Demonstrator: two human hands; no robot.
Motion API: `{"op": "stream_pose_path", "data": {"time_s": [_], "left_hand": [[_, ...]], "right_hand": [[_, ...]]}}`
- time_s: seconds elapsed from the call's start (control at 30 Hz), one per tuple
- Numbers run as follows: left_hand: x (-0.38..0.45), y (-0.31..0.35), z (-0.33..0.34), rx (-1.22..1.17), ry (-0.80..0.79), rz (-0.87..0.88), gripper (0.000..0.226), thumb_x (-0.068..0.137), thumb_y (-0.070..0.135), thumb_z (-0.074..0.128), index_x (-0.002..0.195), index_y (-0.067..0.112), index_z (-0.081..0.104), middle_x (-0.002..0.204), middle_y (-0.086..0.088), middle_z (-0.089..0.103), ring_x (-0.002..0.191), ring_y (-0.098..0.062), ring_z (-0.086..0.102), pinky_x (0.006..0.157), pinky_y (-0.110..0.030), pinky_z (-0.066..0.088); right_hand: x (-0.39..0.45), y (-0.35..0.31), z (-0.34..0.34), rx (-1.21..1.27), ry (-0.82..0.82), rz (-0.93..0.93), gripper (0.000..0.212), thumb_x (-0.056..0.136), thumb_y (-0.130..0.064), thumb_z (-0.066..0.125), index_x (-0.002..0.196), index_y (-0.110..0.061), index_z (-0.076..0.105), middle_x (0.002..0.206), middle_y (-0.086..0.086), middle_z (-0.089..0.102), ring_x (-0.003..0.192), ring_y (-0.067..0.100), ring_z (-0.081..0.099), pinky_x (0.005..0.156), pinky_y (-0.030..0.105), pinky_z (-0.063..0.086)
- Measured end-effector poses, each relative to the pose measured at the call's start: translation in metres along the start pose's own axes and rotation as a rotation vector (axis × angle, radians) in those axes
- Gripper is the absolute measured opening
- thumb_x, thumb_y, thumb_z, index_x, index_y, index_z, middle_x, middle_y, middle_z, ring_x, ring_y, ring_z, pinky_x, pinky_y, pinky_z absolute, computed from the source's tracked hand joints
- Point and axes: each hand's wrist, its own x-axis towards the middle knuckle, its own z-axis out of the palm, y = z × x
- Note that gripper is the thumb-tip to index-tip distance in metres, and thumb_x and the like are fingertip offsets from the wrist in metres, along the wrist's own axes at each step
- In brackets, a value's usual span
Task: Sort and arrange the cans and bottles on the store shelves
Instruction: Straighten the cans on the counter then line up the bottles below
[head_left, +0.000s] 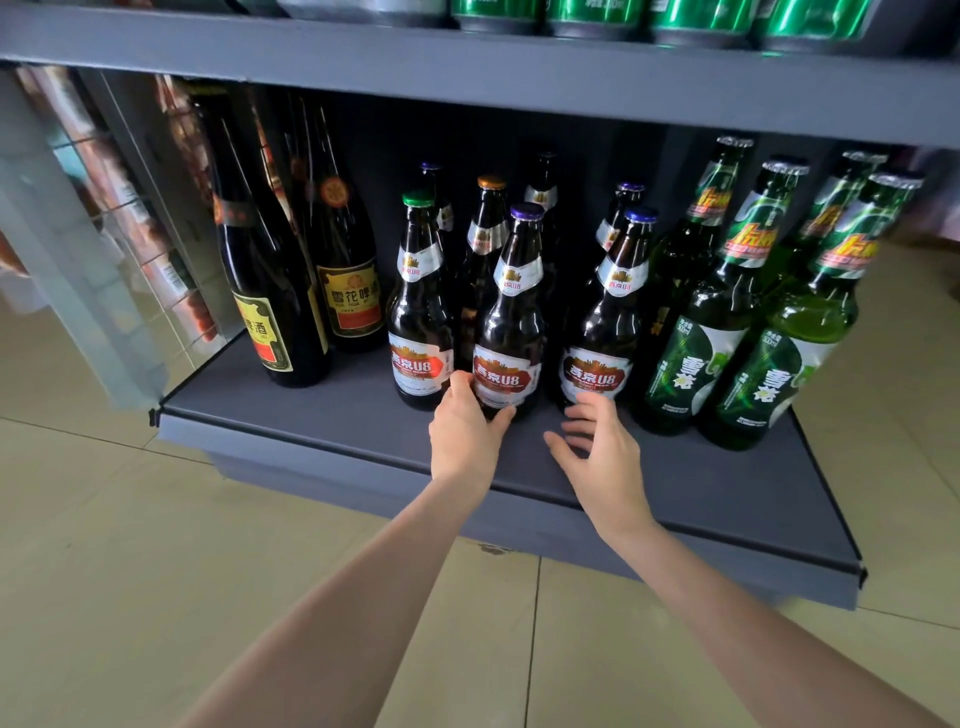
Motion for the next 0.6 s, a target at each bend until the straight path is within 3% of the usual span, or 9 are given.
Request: {"op": "stream_pose_path", "data": {"time_s": [0.1, 0.2, 0.27, 0.3, 0.43, 0.6], "left_hand": [[0.004, -0.012, -0.019, 0.047, 0.0, 0.106, 0.028, 0.085, 0.022, 0.066, 0.109, 0.011, 0.055, 0.099, -0.001, 0.065, 0.093, -0.017, 0.061, 0.085, -0.031, 0.048], [0.008, -0.018, -0.042, 0.025, 0.183, 0.15, 0.023, 0.085, 0.02, 0.065, 0.102, 0.01, 0.054, 0.095, 0.002, 0.059, 0.091, -0.017, 0.058, 0.076, -0.023, 0.042], [0.016, -0.019, -0.053, 0.007, 0.272, 0.123, 0.033, 0.082, 0.022, 0.069, 0.104, 0.008, 0.049, 0.104, -0.003, 0.053, 0.096, -0.02, 0.054, 0.077, -0.024, 0.039], [0.022, -0.018, -0.057, -0.007, 0.275, 0.087, 0.043, 0.079, 0.023, 0.071, 0.11, 0.008, 0.046, 0.11, -0.006, 0.049, 0.102, -0.023, 0.051, 0.081, -0.028, 0.04], [0.041, -0.01, -0.064, -0.05, 0.079, 0.046, 0.088, 0.071, 0.026, 0.078, 0.139, 0.01, 0.024, 0.136, -0.01, 0.036, 0.124, -0.028, 0.039, 0.104, -0.041, 0.036], [0.045, -0.019, -0.061, -0.115, 0.027, 0.04, 0.091, 0.076, 0.023, 0.075, 0.145, 0.012, 0.016, 0.14, -0.007, 0.038, 0.129, -0.023, 0.038, 0.104, -0.035, 0.033]], "right_hand": [[0.008, -0.018, 0.009, 0.09, -0.03, -0.01, 0.065, 0.081, -0.015, 0.072, 0.136, -0.008, 0.037, 0.129, 0.003, 0.05, 0.112, 0.011, 0.052, 0.094, 0.021, 0.043], [0.021, -0.035, 0.021, 0.085, -0.021, -0.041, 0.077, 0.079, -0.021, 0.074, 0.141, -0.007, 0.031, 0.139, 0.004, 0.044, 0.126, 0.014, 0.044, 0.103, 0.02, 0.035], [0.032, -0.046, 0.031, 0.079, 0.011, -0.015, 0.079, 0.077, -0.021, 0.076, 0.14, -0.005, 0.03, 0.136, 0.007, 0.046, 0.123, 0.015, 0.047, 0.095, 0.012, 0.033], [0.037, -0.05, 0.036, 0.081, 0.031, 0.02, 0.079, 0.077, -0.021, 0.076, 0.139, -0.004, 0.03, 0.135, 0.009, 0.046, 0.122, 0.018, 0.047, 0.094, 0.014, 0.035], [0.048, -0.058, 0.043, 0.029, 0.091, 0.105, 0.075, 0.073, -0.023, 0.08, 0.13, -0.003, 0.036, 0.129, 0.012, 0.05, 0.121, 0.025, 0.048, 0.095, 0.028, 0.04], [0.044, -0.059, 0.034, -0.043, 0.072, 0.105, 0.069, 0.071, -0.028, 0.081, 0.121, -0.004, 0.04, 0.121, 0.012, 0.055, 0.113, 0.024, 0.054, 0.088, 0.028, 0.045]]}}
